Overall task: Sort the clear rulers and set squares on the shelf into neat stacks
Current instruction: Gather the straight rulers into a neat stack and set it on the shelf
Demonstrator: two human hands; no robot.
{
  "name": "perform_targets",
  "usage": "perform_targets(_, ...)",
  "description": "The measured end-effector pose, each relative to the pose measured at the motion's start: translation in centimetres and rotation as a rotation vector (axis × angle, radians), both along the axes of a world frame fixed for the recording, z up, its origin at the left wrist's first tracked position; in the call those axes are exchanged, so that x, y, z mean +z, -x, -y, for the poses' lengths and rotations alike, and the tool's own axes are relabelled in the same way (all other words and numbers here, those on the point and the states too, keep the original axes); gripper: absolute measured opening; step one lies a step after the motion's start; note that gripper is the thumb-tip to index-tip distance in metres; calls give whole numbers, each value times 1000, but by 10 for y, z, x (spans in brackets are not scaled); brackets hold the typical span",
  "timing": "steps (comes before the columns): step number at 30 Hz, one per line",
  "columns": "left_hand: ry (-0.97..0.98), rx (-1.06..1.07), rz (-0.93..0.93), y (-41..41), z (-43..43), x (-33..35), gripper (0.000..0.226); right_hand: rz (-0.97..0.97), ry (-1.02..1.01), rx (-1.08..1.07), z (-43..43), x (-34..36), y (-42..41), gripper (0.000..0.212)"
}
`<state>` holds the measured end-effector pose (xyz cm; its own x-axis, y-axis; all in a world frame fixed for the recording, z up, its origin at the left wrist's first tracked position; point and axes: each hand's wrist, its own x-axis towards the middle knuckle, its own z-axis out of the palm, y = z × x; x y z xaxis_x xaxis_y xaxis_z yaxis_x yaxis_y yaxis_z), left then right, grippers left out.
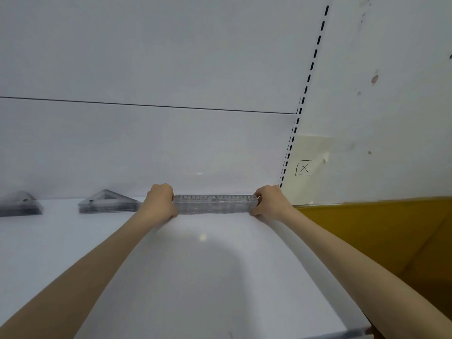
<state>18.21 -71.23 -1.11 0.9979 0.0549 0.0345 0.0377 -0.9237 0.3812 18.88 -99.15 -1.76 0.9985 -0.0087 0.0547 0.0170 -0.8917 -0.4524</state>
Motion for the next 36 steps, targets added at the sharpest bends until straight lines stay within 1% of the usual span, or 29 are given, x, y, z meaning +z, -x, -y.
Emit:
perform_targets(5, -31, 11, -3, -13, -1, 0, 16, -10, 19, 8, -4, 4, -11, 31)
perform_targets(8, -30, 12, 12, -20, -3, -3, 23, -25, 0, 23, -4, 5, -17, 30)
perform_targets(11, -23, 15, -4, -24, -4, -4, 18, -26, 2, 53, -2, 5, -23, 31)
perform_targets(14, -1, -7, -34, -27, -8, -1, 19, -57, -4, 78, 0, 8, -26, 30)
perform_targets(16, 33, -33, -60, -28, -11, 2, 30, -101, -20, 97, 2, 13, -26, 34)
perform_targets(18, 13, -78, -100, -29, -9, 6, 46, -147, -5, 148, 2, 20, -29, 44)
perform_targets(19, -9, -104, -116, -31, -7, 8, 51, -163, 16, 179, 0, 23, -30, 47)
perform_targets(20, -15, -123, -132, -33, -5, 10, 52, -171, 37, 202, -3, 25, -33, 48)
perform_targets(22, -23, -126, -174, -37, 1, 14, 39, -178, 89, 229, -9, 27, -37, 46)
perform_targets(24, -95, -113, -201, -40, 6, 17, 22, -182, 142, 244, -14, 29, -40, 38)
perform_targets(25, -131, -113, -199, -41, 7, 17, 20, -186, 164, 248, -16, 30, -41, 35)
perform_targets(27, -164, -120, -189, -44, 9, 17, 22, -199, 195, 249, -18, 30, -43, 33)
perform_targets(33, -159, -127, -207, -47, 7, 17, 24, -230, 240, 257, -19, 29, -53, 22)
perform_targets(36, -186, -133, -216, -47, 8, 17, 24, -253, 228, 261, -19, 30, -54, 24)
